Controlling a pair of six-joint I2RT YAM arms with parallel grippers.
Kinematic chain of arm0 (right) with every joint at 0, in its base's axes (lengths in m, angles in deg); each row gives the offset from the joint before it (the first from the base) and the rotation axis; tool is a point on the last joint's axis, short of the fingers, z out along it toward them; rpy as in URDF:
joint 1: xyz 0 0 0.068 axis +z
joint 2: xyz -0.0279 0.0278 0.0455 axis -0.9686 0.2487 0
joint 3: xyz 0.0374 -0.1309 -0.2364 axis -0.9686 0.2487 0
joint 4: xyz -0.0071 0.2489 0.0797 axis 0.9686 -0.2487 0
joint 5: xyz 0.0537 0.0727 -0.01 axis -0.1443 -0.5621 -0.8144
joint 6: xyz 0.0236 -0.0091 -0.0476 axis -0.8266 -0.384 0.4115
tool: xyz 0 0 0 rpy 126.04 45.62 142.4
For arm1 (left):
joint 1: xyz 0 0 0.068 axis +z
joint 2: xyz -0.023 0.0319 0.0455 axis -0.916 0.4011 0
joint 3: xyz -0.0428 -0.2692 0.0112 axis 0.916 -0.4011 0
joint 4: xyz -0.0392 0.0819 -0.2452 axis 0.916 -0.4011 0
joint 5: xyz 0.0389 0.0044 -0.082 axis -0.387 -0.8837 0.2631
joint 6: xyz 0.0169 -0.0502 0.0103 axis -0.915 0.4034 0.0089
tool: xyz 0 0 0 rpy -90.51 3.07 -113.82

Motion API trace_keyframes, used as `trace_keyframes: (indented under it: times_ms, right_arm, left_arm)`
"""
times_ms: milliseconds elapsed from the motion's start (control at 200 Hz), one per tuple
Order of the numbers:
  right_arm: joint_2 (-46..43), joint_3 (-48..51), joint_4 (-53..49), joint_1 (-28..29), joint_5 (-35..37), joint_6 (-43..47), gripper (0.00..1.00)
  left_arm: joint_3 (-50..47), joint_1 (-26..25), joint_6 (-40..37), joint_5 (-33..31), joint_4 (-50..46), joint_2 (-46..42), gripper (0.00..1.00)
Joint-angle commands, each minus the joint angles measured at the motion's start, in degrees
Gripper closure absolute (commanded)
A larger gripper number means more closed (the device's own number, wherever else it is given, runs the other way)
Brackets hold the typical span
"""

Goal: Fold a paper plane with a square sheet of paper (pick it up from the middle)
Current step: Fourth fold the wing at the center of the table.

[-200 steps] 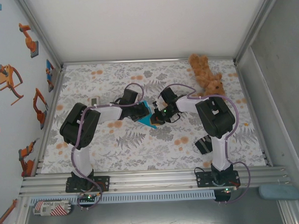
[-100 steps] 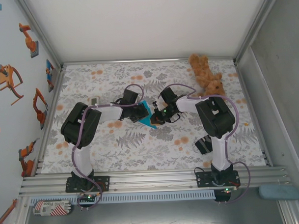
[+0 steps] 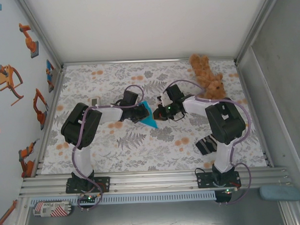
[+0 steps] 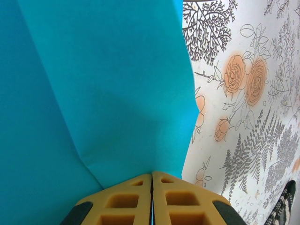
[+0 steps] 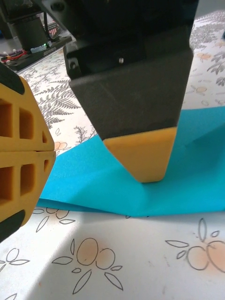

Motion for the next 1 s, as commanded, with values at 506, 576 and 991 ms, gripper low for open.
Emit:
trace_keyframes:
  times_ms: [506, 576, 991]
  right_arm:
    - [5.7, -0.7, -7.0, 1.3, 0.1, 3.2, 0.98]
    - [5.3, 0.2, -7.8, 1.3, 0.7, 3.6, 0.99]
    - [-1.2, 7.8, -8.5, 1.3, -1.2, 4.3, 0.97]
  left_arm:
    - [-2.6, 0.5, -0.4, -3.4, -5.7, 2.2, 0.92]
    - [-2.6, 0.7, -0.6, -4.0, -6.7, 2.2, 0.92]
    - [-3.2, 1.2, -1.2, -5.0, -8.2, 1.8, 0.93]
